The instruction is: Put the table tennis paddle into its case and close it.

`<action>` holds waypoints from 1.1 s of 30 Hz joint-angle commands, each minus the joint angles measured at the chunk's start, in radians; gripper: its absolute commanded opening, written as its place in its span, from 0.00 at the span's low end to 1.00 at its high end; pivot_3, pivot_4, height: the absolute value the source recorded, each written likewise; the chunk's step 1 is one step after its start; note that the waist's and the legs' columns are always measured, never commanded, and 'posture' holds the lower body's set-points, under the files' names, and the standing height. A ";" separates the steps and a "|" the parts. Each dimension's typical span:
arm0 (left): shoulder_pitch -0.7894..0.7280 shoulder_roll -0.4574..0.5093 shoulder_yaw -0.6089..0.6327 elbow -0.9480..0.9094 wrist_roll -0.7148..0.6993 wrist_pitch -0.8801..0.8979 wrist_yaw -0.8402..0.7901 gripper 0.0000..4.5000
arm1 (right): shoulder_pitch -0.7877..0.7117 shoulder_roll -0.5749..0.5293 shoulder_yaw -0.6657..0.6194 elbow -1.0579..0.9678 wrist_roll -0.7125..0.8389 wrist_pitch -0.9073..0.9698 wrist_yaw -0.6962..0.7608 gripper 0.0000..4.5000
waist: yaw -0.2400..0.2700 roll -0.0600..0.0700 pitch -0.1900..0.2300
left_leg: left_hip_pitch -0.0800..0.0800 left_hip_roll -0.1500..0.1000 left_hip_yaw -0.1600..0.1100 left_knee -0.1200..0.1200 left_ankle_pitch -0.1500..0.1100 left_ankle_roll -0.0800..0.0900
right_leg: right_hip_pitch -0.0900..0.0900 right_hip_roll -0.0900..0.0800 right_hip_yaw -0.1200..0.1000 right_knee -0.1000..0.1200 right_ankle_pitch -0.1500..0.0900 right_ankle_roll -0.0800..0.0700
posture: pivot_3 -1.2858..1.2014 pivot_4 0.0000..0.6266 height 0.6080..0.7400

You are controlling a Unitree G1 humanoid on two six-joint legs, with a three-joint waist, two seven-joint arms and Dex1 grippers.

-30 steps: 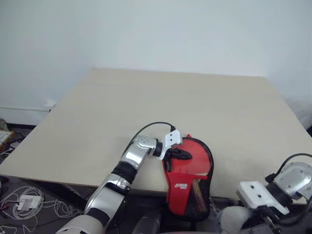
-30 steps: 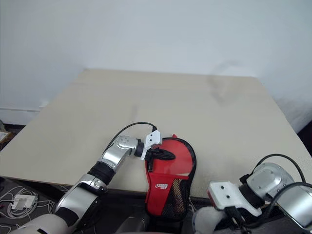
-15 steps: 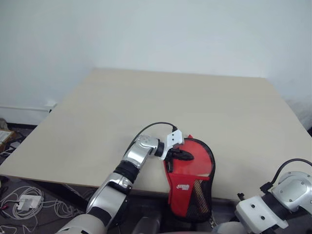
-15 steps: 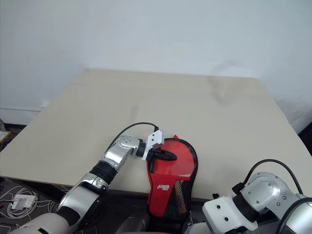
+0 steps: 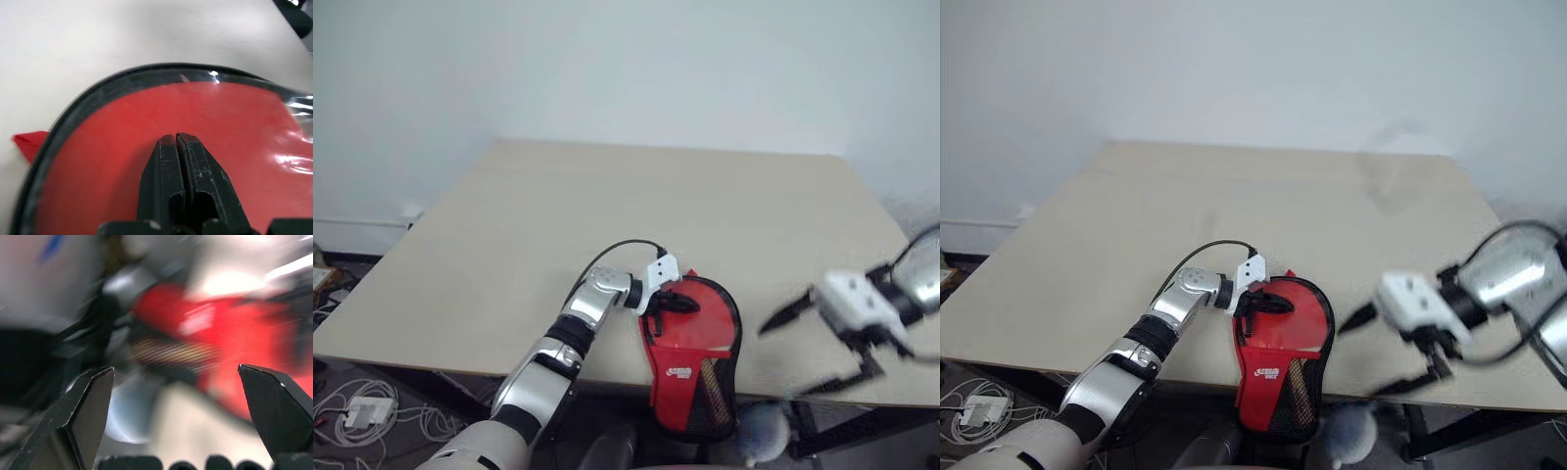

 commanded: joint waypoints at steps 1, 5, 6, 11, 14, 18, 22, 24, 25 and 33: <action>0.022 0.037 0.018 -0.010 0.012 0.001 0.028 0.00 | -0.132 0.153 0.028 0.214 -0.093 0.052 -0.190 0.99 | -0.004 -0.001 -0.001 | 0.000 0.001 0.000 -0.001 0.000 -0.001 | -0.001 0.001 0.000 0.000 0.000 0.000 | 0.52 0.00 0.75; 0.083 0.091 0.077 -0.150 -0.037 0.026 0.038 0.08 | -0.141 0.310 0.036 0.349 -0.177 0.039 -0.375 1.00 | 0.006 -0.001 -0.001 | -0.004 -0.002 0.001 -0.002 -0.001 -0.002 | -0.008 0.004 0.000 0.000 0.005 -0.001 | 0.52 0.00 0.75; 0.100 0.105 0.093 -0.189 -0.052 0.039 0.044 0.13 | -0.134 0.337 0.039 0.367 -0.191 0.040 -0.405 1.00 | 0.008 -0.001 -0.001 | -0.006 -0.002 0.001 -0.001 -0.002 -0.003 | -0.011 0.005 0.001 0.001 0.005 -0.002 | 0.52 0.00 0.75; 0.242 0.189 0.217 -0.506 -0.185 0.212 0.089 0.49 | -0.079 0.463 0.056 0.429 -0.250 0.081 -0.557 1.00 | 0.015 0.001 0.000 | -0.009 -0.003 0.004 0.000 0.002 -0.003 | -0.016 0.007 0.004 0.004 0.006 -0.003 | 0.52 0.00 0.75; 0.329 0.233 0.324 -0.691 -0.274 0.329 0.158 0.72 | -0.029 0.518 0.071 0.435 -0.260 0.088 -0.589 1.00 | 0.016 0.001 0.000 | -0.009 -0.003 0.003 0.001 -0.002 -0.004 | -0.016 0.008 0.004 0.003 0.006 -0.002 | 0.52 0.00 0.75; 0.418 0.271 0.446 -0.838 -0.351 0.412 0.255 0.99 | 0.010 0.555 0.076 0.453 -0.272 0.071 -0.607 1.00 | 0.015 0.005 0.003 | -0.008 -0.003 0.002 0.002 -0.001 -0.003 | -0.016 0.010 0.006 0.004 0.008 -0.001 | 0.52 0.00 0.75; 0.494 0.305 0.540 -0.915 -0.413 0.450 0.307 0.99 | 0.022 0.594 0.066 0.509 -0.282 0.052 -0.638 1.00 | 0.011 0.006 0.003 | 0.000 -0.006 0.001 0.000 -0.001 -0.003 | -0.014 0.013 0.015 0.004 0.009 0.000 | 0.52 0.00 0.75; 0.519 0.321 0.550 -0.937 -0.435 0.470 0.313 0.99 | 0.010 0.619 0.046 0.562 -0.282 0.054 -0.671 1.00 | 0.011 0.006 0.004 | 0.002 -0.005 0.000 0.000 -0.001 -0.003 | -0.015 0.018 0.020 0.004 0.010 -0.001 | 0.52 0.00 0.75; 0.526 0.326 0.549 -0.943 -0.442 0.476 0.315 0.99 | 0.004 0.628 0.038 0.583 -0.284 0.056 -0.683 1.00 | 0.011 0.007 0.004 | 0.002 -0.004 0.000 0.000 0.000 -0.003 | -0.016 0.020 0.022 0.004 0.011 -0.002 | 0.52 0.00 0.75; 0.559 0.332 0.521 -0.970 -0.446 0.476 0.347 1.00 | -0.023 0.687 0.004 0.684 -0.281 0.093 -0.729 0.66 | 0.014 0.007 0.003 | 0.003 -0.001 0.002 -0.001 0.000 -0.005 | -0.017 0.024 0.025 0.004 0.016 -0.009 | 0.52 0.00 0.75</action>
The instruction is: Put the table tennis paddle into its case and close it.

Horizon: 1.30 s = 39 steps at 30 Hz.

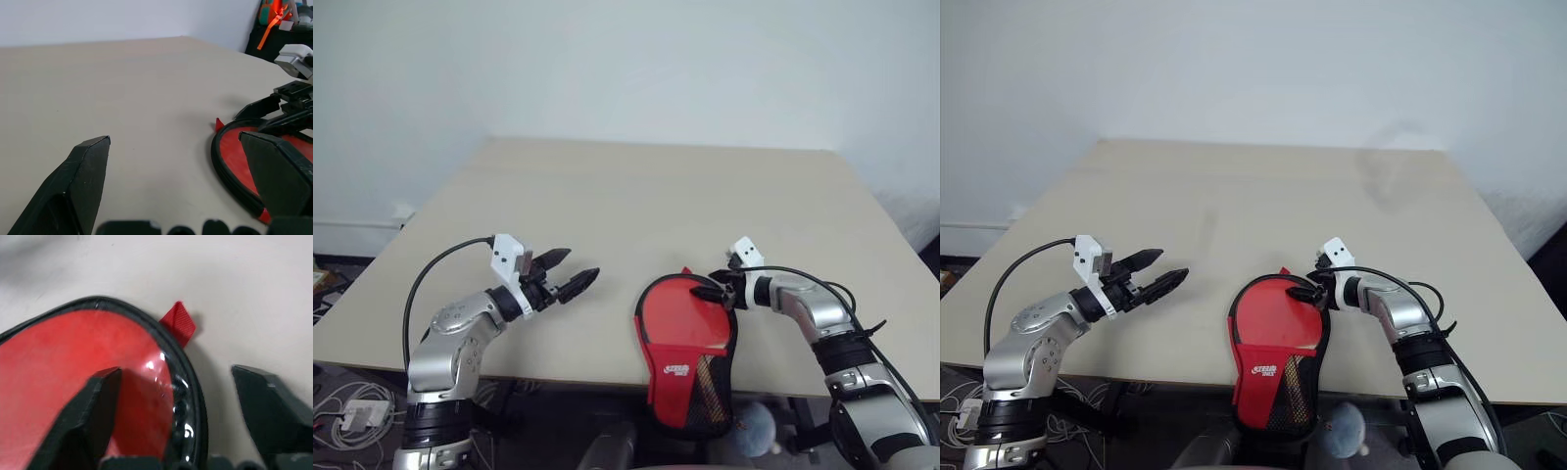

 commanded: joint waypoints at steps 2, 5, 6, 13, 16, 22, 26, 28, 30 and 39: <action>0.003 0.008 -0.007 -0.035 -0.012 -0.013 0.017 1.00 | -0.022 0.022 -0.033 0.032 0.000 0.028 -0.031 0.52 | 0.000 0.000 0.000 | 0.000 0.000 0.000 0.000 0.000 0.000 | 0.000 0.000 0.000 0.000 0.000 -0.001 | 0.52 0.00 0.75; 0.006 0.010 -0.010 -0.029 -0.011 -0.017 0.023 1.00 | -0.033 0.041 -0.045 0.027 0.009 0.030 -0.036 0.29 | 0.000 0.000 0.000 | 0.000 0.001 0.001 -0.001 0.000 0.000 | -0.001 0.001 0.000 0.000 0.001 -0.001 | 0.52 0.00 0.75; 0.007 0.010 -0.011 -0.026 -0.011 -0.016 0.024 1.00 | -0.037 0.046 -0.049 0.026 0.014 0.032 -0.034 0.22 | 0.000 0.000 0.000 | 0.000 0.001 0.001 -0.001 0.000 0.000 | -0.001 0.001 0.001 0.000 0.001 -0.002 | 0.52 0.00 0.75; 0.009 0.005 -0.019 -0.017 -0.006 -0.027 0.036 1.00 | -0.126 0.068 -0.087 0.173 -0.078 -0.117 -0.209 0.00 | -0.005 0.000 0.000 | 0.000 0.002 0.001 -0.003 0.001 -0.002 | -0.005 0.003 0.003 0.000 0.003 -0.005 | 0.52 0.00 0.75; 0.013 0.005 -0.022 -0.016 -0.007 -0.030 0.044 1.00 | -0.211 0.061 -0.113 0.369 -0.140 -0.247 -0.398 0.00 | -0.001 0.001 0.000 | 0.000 0.000 0.000 -0.005 0.003 -0.005 | -0.008 0.004 0.006 0.000 0.007 -0.007 | 0.52 0.00 0.75; 0.023 0.012 -0.022 -0.015 -0.009 -0.033 0.053 1.00 | -0.332 0.048 -0.182 0.621 -0.152 -0.377 -0.569 0.00 | 0.007 0.002 0.000 | -0.001 -0.001 0.001 -0.006 0.004 -0.006 | -0.009 0.004 0.008 0.000 0.008 -0.005 | 0.52 0.00 0.75; 0.025 0.010 -0.026 -0.014 -0.007 -0.033 0.058 1.00 | -0.333 0.059 -0.157 0.664 -0.180 -0.403 -0.559 0.00 | 0.006 0.002 0.000 | 0.000 0.000 0.002 -0.007 0.005 -0.007 | -0.011 0.007 0.012 0.000 0.008 -0.006 | 0.52 0.00 0.75; 0.025 0.009 -0.028 -0.011 -0.006 -0.035 0.060 1.00 | -0.328 0.065 -0.160 0.663 -0.177 -0.400 -0.535 0.06 | 0.006 0.002 0.000 | -0.001 0.000 0.002 -0.007 0.005 -0.007 | -0.011 0.009 0.013 0.000 0.008 -0.006 | 0.52 0.00 0.75; 0.030 0.008 -0.028 -0.015 -0.007 -0.035 0.062 1.00 | -0.320 0.071 -0.178 0.631 -0.150 -0.384 -0.488 0.16 | 0.005 0.002 0.000 | 0.000 0.001 0.002 -0.007 0.005 -0.007 | -0.011 0.010 0.015 0.000 0.009 -0.006 | 0.52 0.00 0.75; 0.074 0.051 0.037 -0.039 -0.035 -0.046 0.046 1.00 | -0.191 -0.053 -0.268 0.143 0.058 -0.103 -0.145 0.84 | -0.004 0.005 0.001 | -0.001 0.004 0.005 -0.008 0.005 -0.007 | -0.014 0.014 0.020 0.000 0.009 -0.007 | 0.52 0.00 0.75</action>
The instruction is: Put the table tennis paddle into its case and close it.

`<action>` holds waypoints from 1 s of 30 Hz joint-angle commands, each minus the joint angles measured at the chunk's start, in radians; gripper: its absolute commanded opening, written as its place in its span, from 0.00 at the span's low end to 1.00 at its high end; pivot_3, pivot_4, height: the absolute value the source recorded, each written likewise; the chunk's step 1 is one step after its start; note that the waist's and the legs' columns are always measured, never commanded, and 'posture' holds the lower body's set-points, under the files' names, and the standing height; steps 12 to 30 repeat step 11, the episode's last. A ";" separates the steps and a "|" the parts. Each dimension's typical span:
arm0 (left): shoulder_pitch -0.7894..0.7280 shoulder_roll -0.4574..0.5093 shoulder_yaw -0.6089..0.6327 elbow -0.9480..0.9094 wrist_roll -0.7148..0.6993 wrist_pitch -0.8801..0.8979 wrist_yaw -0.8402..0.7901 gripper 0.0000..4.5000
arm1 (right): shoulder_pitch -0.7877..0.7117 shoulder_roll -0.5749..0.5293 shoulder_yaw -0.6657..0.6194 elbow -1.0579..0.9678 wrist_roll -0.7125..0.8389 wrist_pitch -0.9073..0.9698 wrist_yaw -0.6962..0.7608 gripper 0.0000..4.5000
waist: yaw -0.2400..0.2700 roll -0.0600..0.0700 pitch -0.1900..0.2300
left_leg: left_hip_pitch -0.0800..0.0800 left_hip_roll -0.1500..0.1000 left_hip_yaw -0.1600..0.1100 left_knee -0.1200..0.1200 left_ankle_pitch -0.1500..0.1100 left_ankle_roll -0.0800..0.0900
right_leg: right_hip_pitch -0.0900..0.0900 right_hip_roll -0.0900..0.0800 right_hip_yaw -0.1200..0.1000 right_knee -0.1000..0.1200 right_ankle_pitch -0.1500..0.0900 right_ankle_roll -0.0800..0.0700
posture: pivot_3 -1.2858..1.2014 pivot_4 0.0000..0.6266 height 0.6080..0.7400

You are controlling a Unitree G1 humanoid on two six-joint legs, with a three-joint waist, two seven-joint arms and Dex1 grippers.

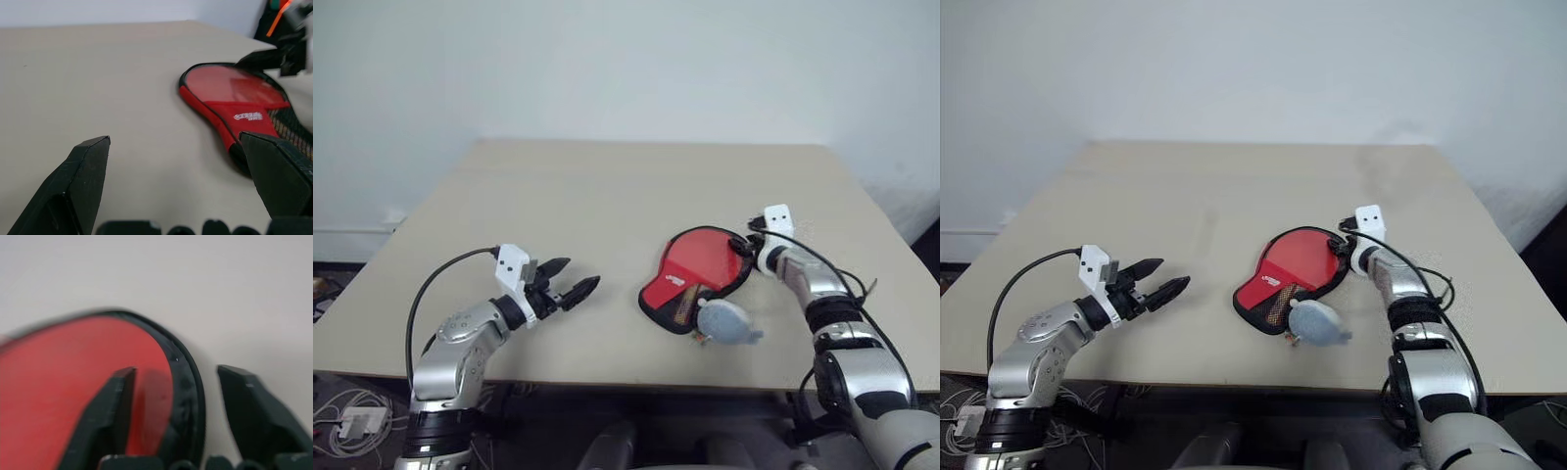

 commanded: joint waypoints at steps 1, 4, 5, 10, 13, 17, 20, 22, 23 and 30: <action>0.015 0.033 0.059 -0.042 -0.037 -0.021 -0.013 1.00 | 0.035 -0.066 -0.030 -0.269 0.112 0.145 0.143 0.91 | 0.000 0.000 0.000 | 0.000 0.001 0.000 0.000 0.000 0.000 | 0.000 0.000 0.000 0.000 0.000 0.000 | 0.52 0.00 0.75; 0.048 0.056 0.093 -0.050 -0.054 -0.019 -0.023 1.00 | 0.100 -0.122 -0.016 -0.461 0.181 0.253 0.241 0.99 | 0.000 0.000 0.000 | 0.000 0.002 0.001 0.000 0.000 0.000 | 0.000 0.000 0.001 0.000 -0.001 -0.002 | 0.52 0.00 0.75; 0.058 0.062 0.100 -0.052 -0.056 -0.020 -0.024 1.00 | 0.119 -0.137 -0.009 -0.508 0.197 0.276 0.267 0.99 | 0.000 0.000 0.000 | 0.000 0.002 0.001 0.000 -0.001 0.000 | 0.000 -0.001 0.001 0.000 -0.001 -0.002 | 0.52 0.00 0.75; 0.114 0.047 0.111 -0.069 -0.056 -0.031 0.002 1.00 | 0.215 -0.176 0.071 -0.662 0.236 0.337 0.390 0.99 | 0.002 0.000 0.000 | -0.001 0.003 0.002 0.000 -0.001 0.000 | -0.001 -0.004 0.000 -0.001 -0.003 0.001 | 0.52 0.00 0.75; 0.122 0.040 0.111 -0.079 -0.061 -0.027 0.009 1.00 | 0.218 -0.166 0.078 -0.675 0.247 0.354 0.391 0.99 | 0.002 0.000 0.000 | -0.001 0.002 0.002 0.000 -0.001 0.000 | -0.001 -0.006 0.000 -0.001 -0.003 0.001 | 0.52 0.00 0.75; 0.122 0.040 0.111 -0.079 -0.061 -0.027 0.009 1.00 | 0.218 -0.166 0.078 -0.675 0.247 0.354 0.391 0.99 | 0.002 0.000 0.000 | -0.001 0.002 0.002 0.000 -0.001 0.000 | -0.001 -0.006 0.000 -0.001 -0.003 0.001 | 0.52 0.00 0.75; 0.122 0.040 0.111 -0.079 -0.061 -0.027 0.009 1.00 | 0.218 -0.166 0.078 -0.675 0.247 0.354 0.391 0.99 | 0.002 0.000 0.000 | -0.001 0.002 0.002 0.000 -0.001 0.000 | -0.001 -0.006 0.000 -0.001 -0.003 0.001 | 0.52 0.00 0.75; 0.122 0.040 0.111 -0.079 -0.061 -0.027 0.009 1.00 | 0.218 -0.166 0.078 -0.675 0.247 0.354 0.391 0.99 | 0.002 0.000 0.000 | -0.001 0.002 0.002 0.000 -0.001 0.000 | -0.001 -0.006 0.000 -0.001 -0.003 0.001 | 0.52 0.00 0.75; 0.122 0.040 0.111 -0.079 -0.061 -0.027 0.009 1.00 | 0.218 -0.166 0.078 -0.675 0.247 0.354 0.391 0.99 | 0.002 0.000 0.000 | -0.001 0.002 0.002 0.000 -0.001 0.000 | -0.001 -0.006 0.000 -0.001 -0.003 0.001 | 0.52 0.00 0.75; 0.122 0.040 0.111 -0.079 -0.061 -0.027 0.009 1.00 | 0.218 -0.166 0.078 -0.675 0.247 0.354 0.391 0.99 | 0.002 0.000 0.000 | -0.001 0.002 0.002 0.000 -0.001 0.000 | -0.001 -0.006 0.000 -0.001 -0.003 0.001 | 0.52 0.00 0.75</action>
